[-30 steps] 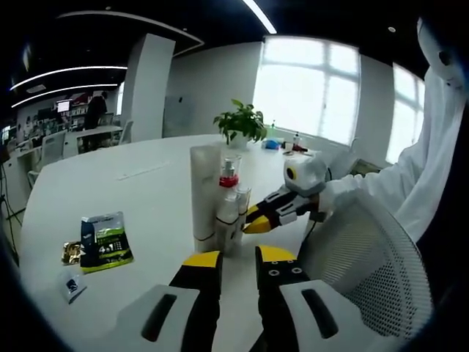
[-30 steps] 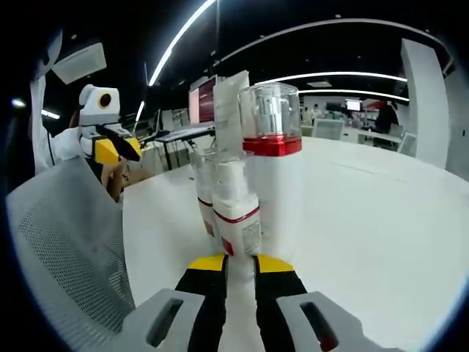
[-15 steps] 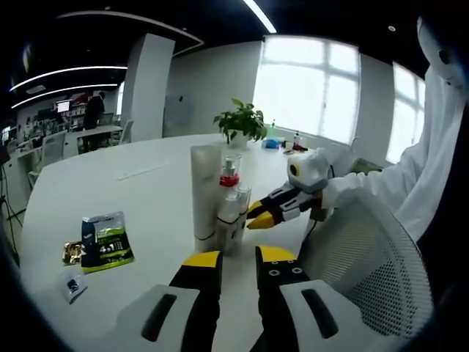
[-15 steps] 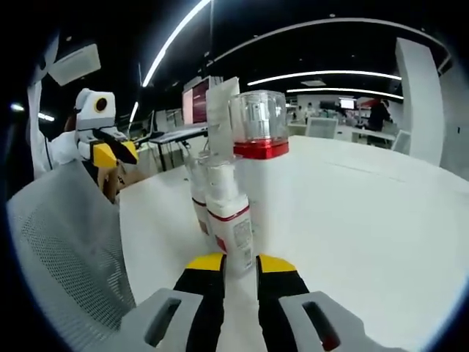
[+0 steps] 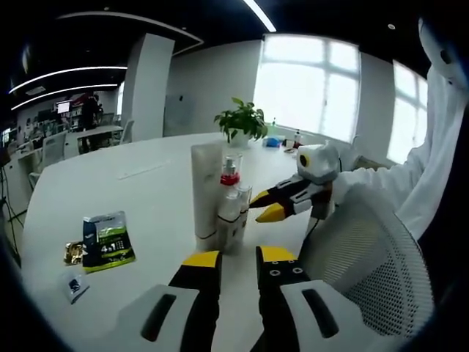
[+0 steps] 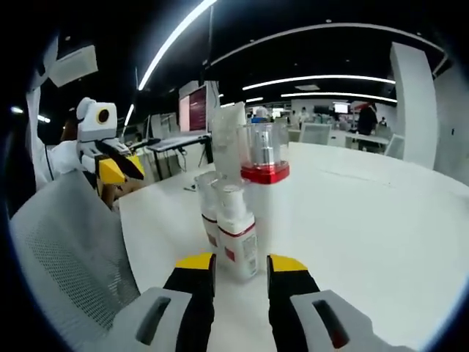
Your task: Arrange the skincare products in the storage area until every visible bottle or jar stands upright without overlapping.
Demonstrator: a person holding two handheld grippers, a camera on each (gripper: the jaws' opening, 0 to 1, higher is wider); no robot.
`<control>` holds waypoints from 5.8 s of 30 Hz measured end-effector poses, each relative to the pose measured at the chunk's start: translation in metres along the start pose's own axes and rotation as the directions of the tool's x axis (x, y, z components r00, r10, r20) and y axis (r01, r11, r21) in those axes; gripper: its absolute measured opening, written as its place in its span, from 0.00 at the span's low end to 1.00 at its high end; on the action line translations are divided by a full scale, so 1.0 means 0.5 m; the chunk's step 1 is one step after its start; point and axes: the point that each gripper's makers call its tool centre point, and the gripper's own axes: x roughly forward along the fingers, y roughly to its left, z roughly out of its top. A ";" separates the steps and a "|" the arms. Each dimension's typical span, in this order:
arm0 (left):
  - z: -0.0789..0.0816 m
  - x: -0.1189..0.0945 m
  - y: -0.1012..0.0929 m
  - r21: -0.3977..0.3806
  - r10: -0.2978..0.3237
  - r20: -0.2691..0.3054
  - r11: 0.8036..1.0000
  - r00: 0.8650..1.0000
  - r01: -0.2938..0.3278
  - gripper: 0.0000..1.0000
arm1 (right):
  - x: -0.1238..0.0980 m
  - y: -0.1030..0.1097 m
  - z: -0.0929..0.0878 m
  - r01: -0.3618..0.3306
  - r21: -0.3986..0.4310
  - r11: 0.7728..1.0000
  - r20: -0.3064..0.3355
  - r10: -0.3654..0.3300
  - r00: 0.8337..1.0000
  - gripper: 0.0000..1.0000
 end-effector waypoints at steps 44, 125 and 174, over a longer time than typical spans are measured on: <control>-0.010 -0.004 0.029 0.021 0.073 -0.019 0.997 0.997 -0.073 0.22 | -0.018 0.118 0.152 0.056 0.020 0.998 0.101 -0.058 0.993 0.99; -0.044 -0.005 0.081 -0.006 0.206 -0.086 0.978 0.975 -0.207 0.99 | 0.030 0.093 0.124 0.144 -0.016 0.989 0.090 -0.142 0.986 1.00; -0.056 0.042 0.215 0.094 0.210 -0.234 0.977 0.949 -0.193 0.99 | 0.009 0.070 0.150 0.230 -0.103 0.968 0.145 -0.215 0.966 1.00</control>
